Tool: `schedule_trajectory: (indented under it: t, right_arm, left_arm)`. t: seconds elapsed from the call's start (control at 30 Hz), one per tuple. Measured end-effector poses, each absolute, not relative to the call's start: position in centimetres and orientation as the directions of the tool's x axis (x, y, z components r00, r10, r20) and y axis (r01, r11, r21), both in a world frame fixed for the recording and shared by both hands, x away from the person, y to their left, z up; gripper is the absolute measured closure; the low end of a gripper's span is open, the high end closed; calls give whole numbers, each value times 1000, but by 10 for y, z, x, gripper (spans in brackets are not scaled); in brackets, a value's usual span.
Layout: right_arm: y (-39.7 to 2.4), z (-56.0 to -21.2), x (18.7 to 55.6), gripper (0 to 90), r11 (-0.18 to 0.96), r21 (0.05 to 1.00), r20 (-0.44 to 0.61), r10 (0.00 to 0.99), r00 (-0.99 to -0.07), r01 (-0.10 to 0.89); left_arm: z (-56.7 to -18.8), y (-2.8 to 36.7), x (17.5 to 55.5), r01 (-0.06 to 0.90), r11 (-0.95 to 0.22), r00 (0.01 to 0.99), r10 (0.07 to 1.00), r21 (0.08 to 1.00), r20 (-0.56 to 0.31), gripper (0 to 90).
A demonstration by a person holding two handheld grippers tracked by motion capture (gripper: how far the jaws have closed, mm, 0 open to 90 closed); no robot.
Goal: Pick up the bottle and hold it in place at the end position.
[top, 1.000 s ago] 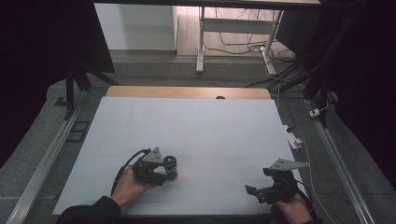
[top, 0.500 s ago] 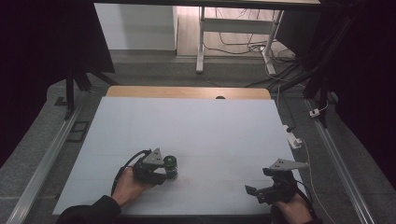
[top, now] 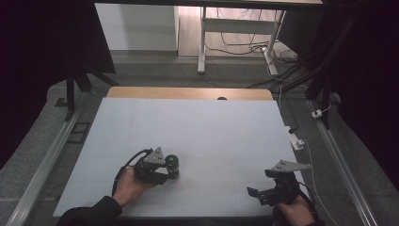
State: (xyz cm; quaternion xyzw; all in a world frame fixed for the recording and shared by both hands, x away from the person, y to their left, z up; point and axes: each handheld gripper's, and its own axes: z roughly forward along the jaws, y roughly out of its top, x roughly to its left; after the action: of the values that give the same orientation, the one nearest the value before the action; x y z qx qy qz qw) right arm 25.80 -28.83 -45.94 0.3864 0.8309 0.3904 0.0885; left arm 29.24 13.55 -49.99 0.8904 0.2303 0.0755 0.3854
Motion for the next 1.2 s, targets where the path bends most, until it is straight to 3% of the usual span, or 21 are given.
schedule_trajectory:
  t: [0.53,0.9,1.2]
  right_arm:
    - [-288,-460,258,0,398,715,155,712,-685,575]
    - [-288,-460,259,0,398,712,156,712,-684,578]
    - [-289,-460,259,0,397,712,159,712,-684,579]
  left_arm:
    - [-481,136,318,334,-582,882,470,742,-28,544]
    - [-470,126,346,374,-564,870,489,737,-67,544]
    - [-468,110,367,325,-606,887,461,726,-13,544]
